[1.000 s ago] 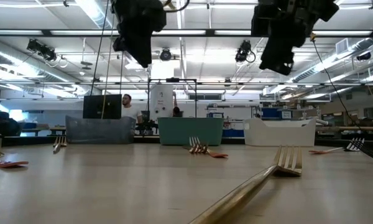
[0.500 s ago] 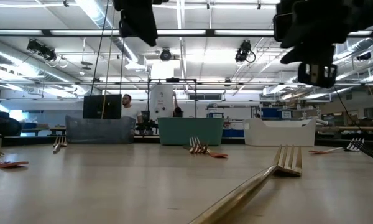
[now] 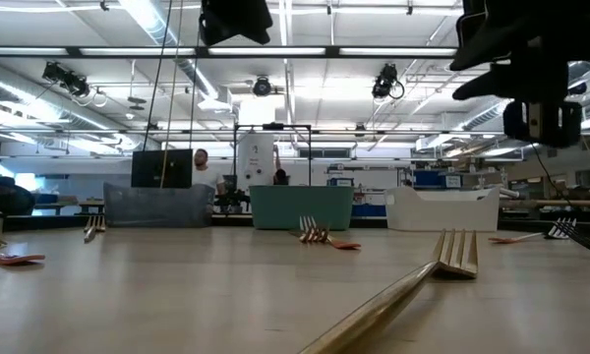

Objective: Sort silverware by color (type)
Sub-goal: Put the gold fork into the green bin

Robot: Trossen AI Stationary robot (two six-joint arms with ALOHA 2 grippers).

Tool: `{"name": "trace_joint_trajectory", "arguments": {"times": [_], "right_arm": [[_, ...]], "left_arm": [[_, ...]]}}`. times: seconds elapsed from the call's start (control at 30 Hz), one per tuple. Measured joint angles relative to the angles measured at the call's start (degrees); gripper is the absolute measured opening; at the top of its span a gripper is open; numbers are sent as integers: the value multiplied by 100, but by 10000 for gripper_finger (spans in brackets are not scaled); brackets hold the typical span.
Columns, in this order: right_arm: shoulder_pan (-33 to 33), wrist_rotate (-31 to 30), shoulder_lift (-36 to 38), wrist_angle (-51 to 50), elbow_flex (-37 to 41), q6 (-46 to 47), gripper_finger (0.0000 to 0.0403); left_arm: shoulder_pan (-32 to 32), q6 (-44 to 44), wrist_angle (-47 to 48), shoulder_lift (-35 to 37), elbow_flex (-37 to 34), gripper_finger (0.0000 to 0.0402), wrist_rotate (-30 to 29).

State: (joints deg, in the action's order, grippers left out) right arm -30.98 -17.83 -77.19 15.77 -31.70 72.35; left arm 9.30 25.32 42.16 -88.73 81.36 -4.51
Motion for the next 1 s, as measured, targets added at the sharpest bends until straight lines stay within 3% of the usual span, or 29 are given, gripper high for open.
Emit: {"name": "trace_joint_trajectory", "arguments": {"times": [0.17,0.43,1.0], "right_arm": [[-42,-50,-800,823,0,147,95],[-40,-45,-1628,989,1,619,95],[-29,111,-2118,1080,2,1020,95]], "left_arm": [[0,0,-189,0,0,105,2],[0,4,-192,0,0,105,2],[-5,-32,-196,-2,0,105,2]]}}
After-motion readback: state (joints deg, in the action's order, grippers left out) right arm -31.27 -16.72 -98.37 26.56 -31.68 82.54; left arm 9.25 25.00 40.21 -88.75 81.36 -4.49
